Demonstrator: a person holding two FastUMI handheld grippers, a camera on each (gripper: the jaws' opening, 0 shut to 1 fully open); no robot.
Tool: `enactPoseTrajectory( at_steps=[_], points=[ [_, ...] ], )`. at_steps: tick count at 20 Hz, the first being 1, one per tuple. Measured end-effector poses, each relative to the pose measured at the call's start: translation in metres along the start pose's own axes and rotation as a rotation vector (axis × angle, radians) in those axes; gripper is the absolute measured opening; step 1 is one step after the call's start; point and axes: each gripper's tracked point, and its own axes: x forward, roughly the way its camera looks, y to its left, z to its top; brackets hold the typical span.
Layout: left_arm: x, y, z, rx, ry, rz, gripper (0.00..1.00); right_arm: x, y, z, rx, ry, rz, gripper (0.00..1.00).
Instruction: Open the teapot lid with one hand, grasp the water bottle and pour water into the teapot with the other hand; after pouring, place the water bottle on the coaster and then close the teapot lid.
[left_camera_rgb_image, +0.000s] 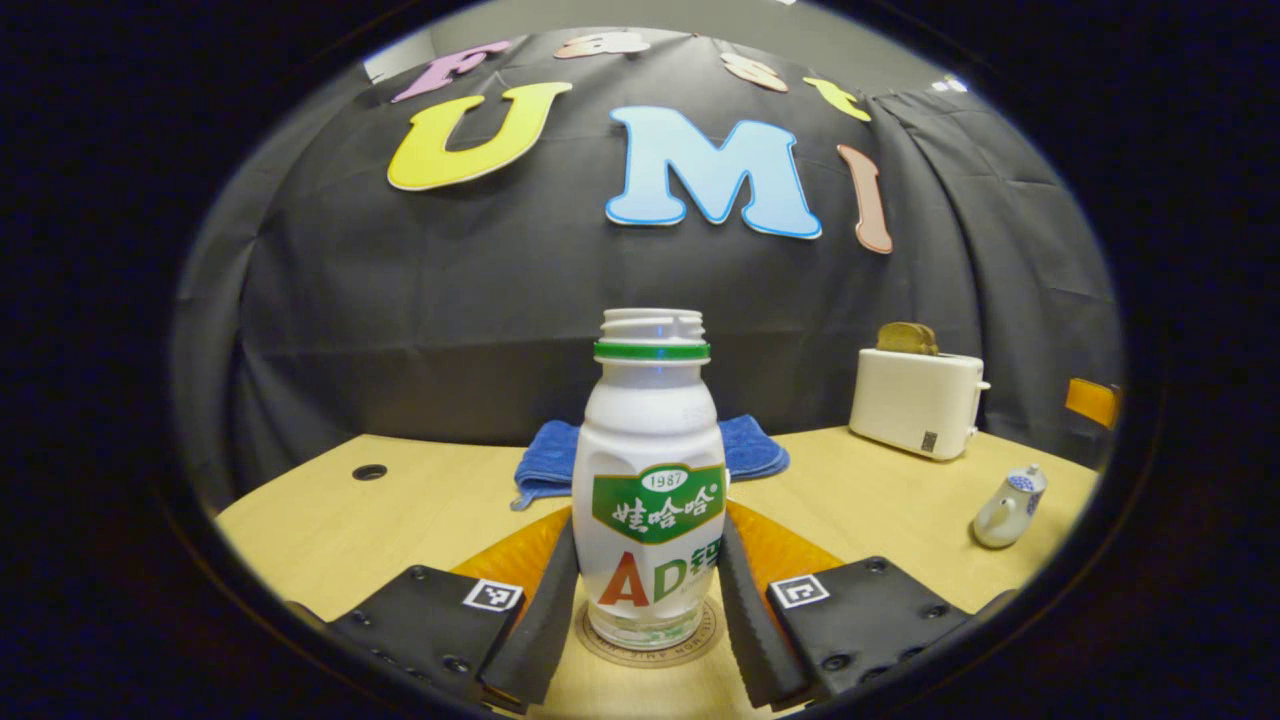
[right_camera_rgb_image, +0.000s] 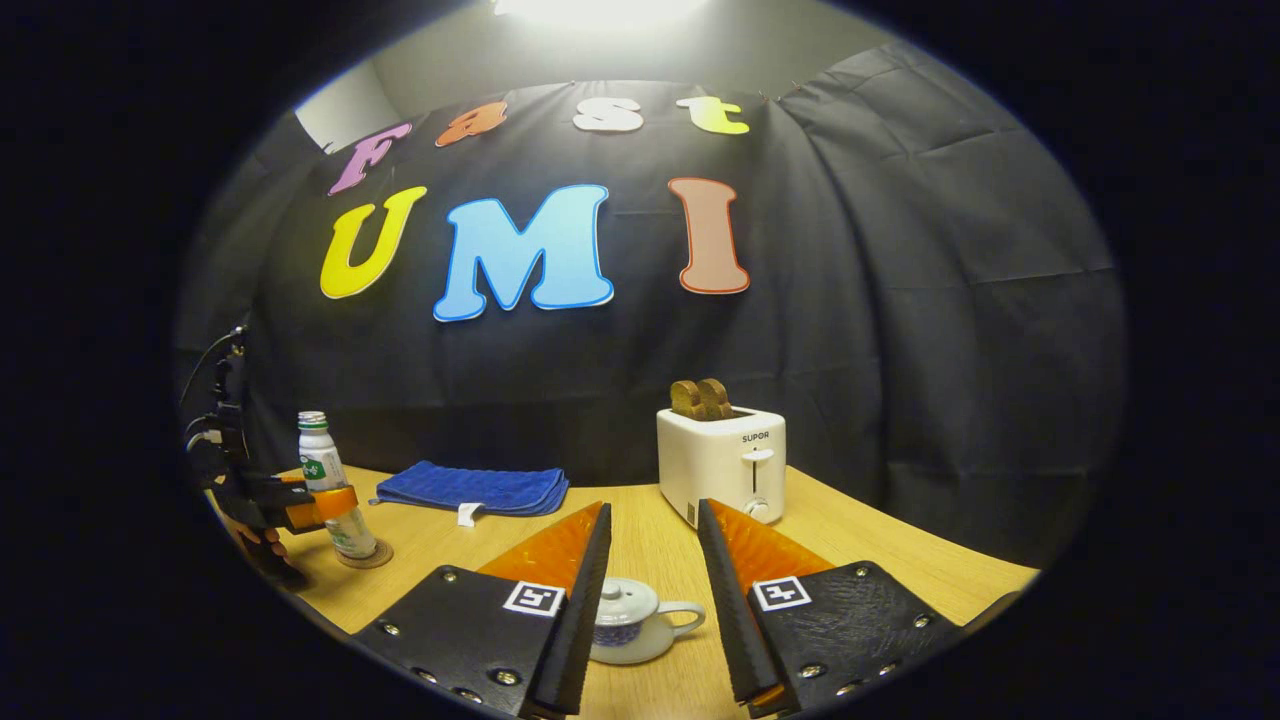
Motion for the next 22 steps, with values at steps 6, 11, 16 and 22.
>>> enactPoseTrajectory(
  at_steps=[6, 11, 16, 22],
  points=[
    [0.0, 0.0, -0.001, 0.004, -0.004, -0.001, 0.8, 0.0, 0.003, -0.003, -0.005, 0.009, 0.012, 0.54],
    [-0.008, 0.006, 0.006, -0.072, -0.037, 0.0, 1.0, 0.0, 0.01, -0.007, -0.001, 0.02, 0.03, 0.54],
    [-0.02, -0.003, 0.003, -0.033, -0.032, -0.025, 1.0, 0.002, 0.011, -0.011, 0.0, 0.029, 0.04, 0.54],
    [-0.036, 0.008, 0.011, -0.036, -0.048, 0.008, 0.94, -0.001, 0.024, -0.011, -0.005, 0.018, 0.074, 0.54]
  ],
)
